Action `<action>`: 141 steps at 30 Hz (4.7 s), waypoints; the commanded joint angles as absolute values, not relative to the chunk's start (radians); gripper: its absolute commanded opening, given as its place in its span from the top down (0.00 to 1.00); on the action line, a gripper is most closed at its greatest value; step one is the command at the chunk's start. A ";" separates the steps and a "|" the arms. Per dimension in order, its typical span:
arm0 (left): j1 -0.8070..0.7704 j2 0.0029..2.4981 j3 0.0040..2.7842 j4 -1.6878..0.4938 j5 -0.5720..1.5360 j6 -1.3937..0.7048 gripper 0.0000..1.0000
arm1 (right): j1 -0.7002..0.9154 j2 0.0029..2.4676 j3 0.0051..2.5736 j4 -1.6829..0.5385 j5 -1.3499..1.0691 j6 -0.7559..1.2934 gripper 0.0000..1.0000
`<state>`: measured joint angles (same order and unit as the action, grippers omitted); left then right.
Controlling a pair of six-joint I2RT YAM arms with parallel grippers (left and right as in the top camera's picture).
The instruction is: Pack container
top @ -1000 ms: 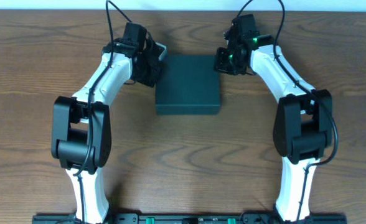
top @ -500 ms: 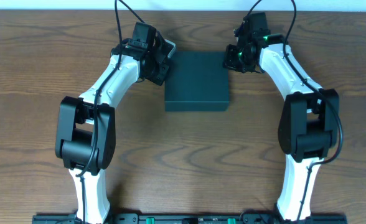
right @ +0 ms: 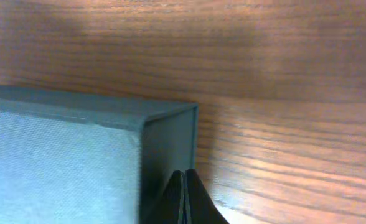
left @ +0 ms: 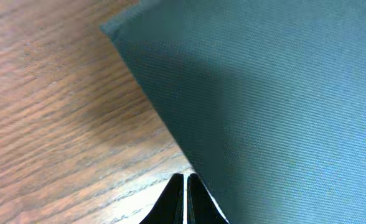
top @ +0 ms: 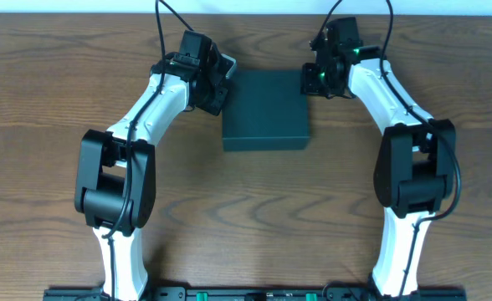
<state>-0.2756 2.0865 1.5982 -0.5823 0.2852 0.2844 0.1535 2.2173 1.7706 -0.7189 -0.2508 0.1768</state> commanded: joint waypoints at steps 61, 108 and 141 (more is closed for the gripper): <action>-0.186 0.277 0.945 -0.940 0.212 0.109 0.94 | -0.084 0.359 0.785 -0.813 -0.244 0.048 0.98; -0.265 0.162 0.046 -0.152 0.207 -0.025 0.94 | 0.353 0.332 0.099 -0.176 0.127 0.206 0.98; -0.281 0.160 0.046 0.163 0.304 0.376 0.04 | 0.571 0.332 0.029 0.221 0.364 -0.166 0.01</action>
<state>-0.2787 0.1673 0.0528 0.1562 0.2928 0.3485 0.5625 0.3374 0.0334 0.2157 0.3321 -0.1440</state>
